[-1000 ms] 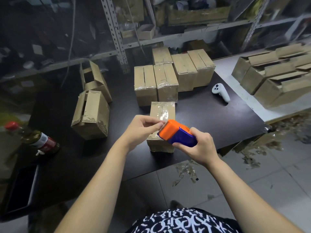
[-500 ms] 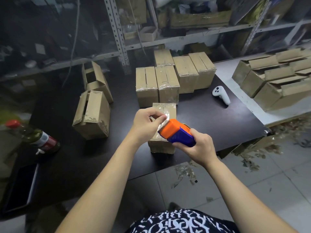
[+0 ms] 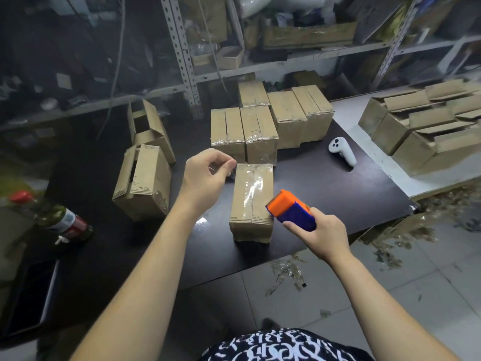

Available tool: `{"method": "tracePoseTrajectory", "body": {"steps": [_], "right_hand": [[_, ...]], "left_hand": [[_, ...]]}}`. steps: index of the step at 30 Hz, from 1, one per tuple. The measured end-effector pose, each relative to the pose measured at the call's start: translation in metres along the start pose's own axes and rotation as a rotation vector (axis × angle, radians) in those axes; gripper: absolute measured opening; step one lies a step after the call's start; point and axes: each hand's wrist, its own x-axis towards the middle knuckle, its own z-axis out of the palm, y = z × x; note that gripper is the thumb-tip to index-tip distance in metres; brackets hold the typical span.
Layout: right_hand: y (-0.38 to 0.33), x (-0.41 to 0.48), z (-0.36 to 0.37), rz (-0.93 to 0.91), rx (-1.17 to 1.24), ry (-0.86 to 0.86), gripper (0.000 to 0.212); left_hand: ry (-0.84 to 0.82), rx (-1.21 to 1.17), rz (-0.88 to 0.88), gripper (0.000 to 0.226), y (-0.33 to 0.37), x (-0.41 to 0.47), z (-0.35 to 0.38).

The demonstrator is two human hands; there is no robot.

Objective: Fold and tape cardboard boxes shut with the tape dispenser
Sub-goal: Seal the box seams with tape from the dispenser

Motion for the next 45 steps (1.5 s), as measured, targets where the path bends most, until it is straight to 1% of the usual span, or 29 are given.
{"method": "tracePoseTrajectory", "body": {"steps": [5,7,10,12,13,14,16,19,22,24,25,26,27,28,29,30,31,32,34,35,36,38,40,42,45], "right_hand": [[-0.01,0.006,0.001,0.17,-0.114,0.016,0.057],[-0.019,0.011,0.002,0.259,-0.096,0.01,0.059],[-0.027,0.022,0.007,0.455,0.033,-0.023,0.067],[-0.018,0.03,0.005,0.68,0.113,0.003,0.067],[-0.011,0.032,0.003,0.756,0.088,0.03,0.068],[-0.002,0.032,0.003,0.772,0.03,0.054,0.068],[0.008,0.03,0.009,0.706,-0.041,0.051,0.064],[0.009,0.025,0.033,0.564,-0.016,-0.073,0.048],[0.01,0.021,0.052,0.424,-0.069,-0.164,0.03],[0.009,0.018,0.055,0.407,-0.11,-0.14,0.031],[0.007,0.016,0.054,0.405,-0.109,-0.093,0.031],[0.002,0.016,0.052,0.384,-0.091,-0.024,0.026],[-0.002,0.016,0.049,0.343,-0.038,0.056,0.019],[-0.01,0.018,0.043,0.289,0.051,0.121,0.019],[-0.021,0.02,0.036,0.221,0.178,0.146,0.026],[-0.034,0.023,0.026,0.157,0.334,0.118,0.033],[-0.051,0.026,0.015,0.106,0.496,0.028,0.04],[-0.067,0.028,0.006,0.076,0.652,-0.112,0.046],[-0.091,0.03,-0.005,0.055,0.865,-0.397,0.045],[-0.097,0.03,-0.007,0.05,0.893,-0.486,0.039],[-0.101,0.031,-0.008,0.043,0.883,-0.522,0.029],[-0.099,0.03,-0.008,0.046,0.847,-0.52,0.013],[-0.092,0.027,-0.008,0.1,0.874,-0.517,0.012],[-0.085,0.025,-0.008,0.196,0.9,-0.517,0.013],[-0.078,0.024,-0.01,0.326,0.824,-0.565,0.016]], "left_hand": [[-0.086,0.01,0.294,0.004,-0.001,-0.006,0.014],[-0.125,0.002,0.357,0.003,0.001,-0.013,0.026],[-0.139,-0.021,0.391,0.005,0.004,-0.026,0.04],[-0.105,-0.073,0.378,0.005,0.009,-0.031,0.04],[-0.088,-0.102,0.372,0.006,0.011,-0.033,0.037],[-0.086,-0.124,0.358,0.006,0.012,-0.034,0.034],[-0.113,-0.161,0.269,0.006,0.014,-0.037,0.028],[-0.15,-0.294,0.061,0.006,0.012,-0.043,0.024],[-0.177,-0.364,-0.054,0.009,0.016,-0.05,0.02],[-0.188,-0.377,-0.115,0.011,0.015,-0.053,0.017],[-0.189,-0.379,-0.139,0.011,0.013,-0.054,0.015],[-0.191,-0.379,-0.153,0.011,0.01,-0.054,0.014],[-0.194,-0.38,-0.161,0.01,0.008,-0.055,0.012],[-0.196,-0.381,-0.171,0.009,0.006,-0.055,0.011],[-0.197,-0.386,-0.183,0.009,0.006,-0.055,0.009],[-0.194,-0.389,-0.197,0.008,0.004,-0.055,0.008],[-0.19,-0.395,-0.213,0.008,0.004,-0.056,0.008],[-0.188,-0.405,-0.232,0.008,0.003,-0.056,0.007],[-0.198,-0.427,-0.253,0.01,0.0,-0.056,0.005],[-0.204,-0.43,-0.259,0.01,-0.003,-0.056,0.003],[-0.208,-0.427,-0.269,0.01,-0.005,-0.055,0.002],[-0.195,-0.392,-0.296,0.008,-0.01,-0.054,0.0],[-0.156,-0.334,-0.336,0.007,-0.017,-0.055,-0.001],[-0.115,-0.282,-0.391,0.012,-0.026,-0.056,0.002],[-0.1,-0.233,-0.471,0.014,-0.035,-0.06,0.008]]}}
